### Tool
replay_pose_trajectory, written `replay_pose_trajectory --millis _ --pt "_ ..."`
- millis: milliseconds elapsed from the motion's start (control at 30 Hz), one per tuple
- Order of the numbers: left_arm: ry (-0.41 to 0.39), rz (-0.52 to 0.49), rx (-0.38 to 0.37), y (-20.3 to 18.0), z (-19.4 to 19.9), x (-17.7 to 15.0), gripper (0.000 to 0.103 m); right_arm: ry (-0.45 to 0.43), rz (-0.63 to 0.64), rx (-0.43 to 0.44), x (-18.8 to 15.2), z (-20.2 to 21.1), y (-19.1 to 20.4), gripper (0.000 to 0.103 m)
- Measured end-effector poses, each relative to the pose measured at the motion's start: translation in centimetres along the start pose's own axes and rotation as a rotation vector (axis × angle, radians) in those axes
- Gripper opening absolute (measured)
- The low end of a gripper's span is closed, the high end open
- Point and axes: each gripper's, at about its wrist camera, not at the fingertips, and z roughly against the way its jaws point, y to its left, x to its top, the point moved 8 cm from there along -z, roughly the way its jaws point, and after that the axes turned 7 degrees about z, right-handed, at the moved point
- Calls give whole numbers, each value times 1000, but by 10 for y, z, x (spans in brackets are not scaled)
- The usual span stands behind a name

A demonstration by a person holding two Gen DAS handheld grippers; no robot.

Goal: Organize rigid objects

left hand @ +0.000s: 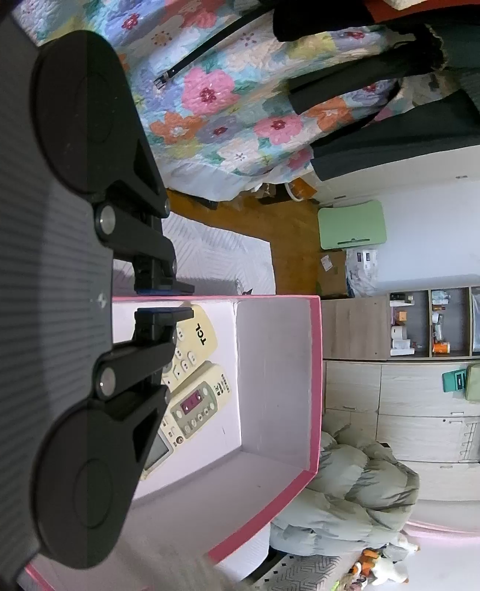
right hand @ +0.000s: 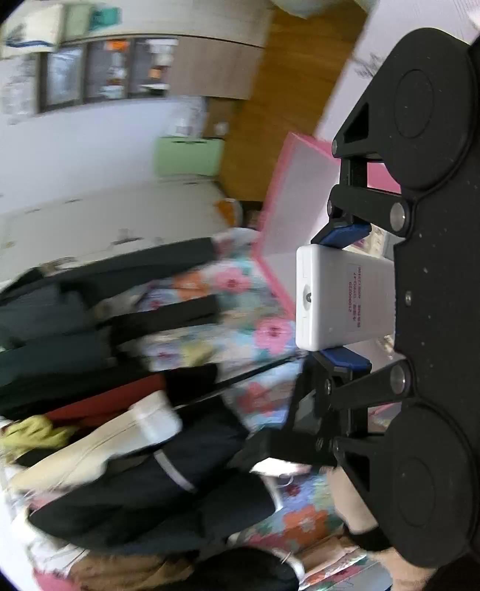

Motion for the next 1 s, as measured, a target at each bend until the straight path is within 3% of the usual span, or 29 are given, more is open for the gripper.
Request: replay_pose_trajectory --millis 167,300,600,733,867,1000 --pt "1 15 -9 1 0 0 5 11 -40 -66 -2 -58 -6 61" --pt "-2 29 -22 2 -1 0 5 76 -41 -2 -19 -86 7 61" --pt "-7 22 -20 1 -1 0 5 217 89 33 -51 -57 26 61" --pt "-7 27 -24 -1 -1 1 5 270 115 103 -64 -54 33 61" --pt "-7 26 -22 0 -1 1 5 275 121 157 -69 -58 35 61" --pt "-7 22 -18 1 -1 1 5 284 171 121 -70 -62 36 62"
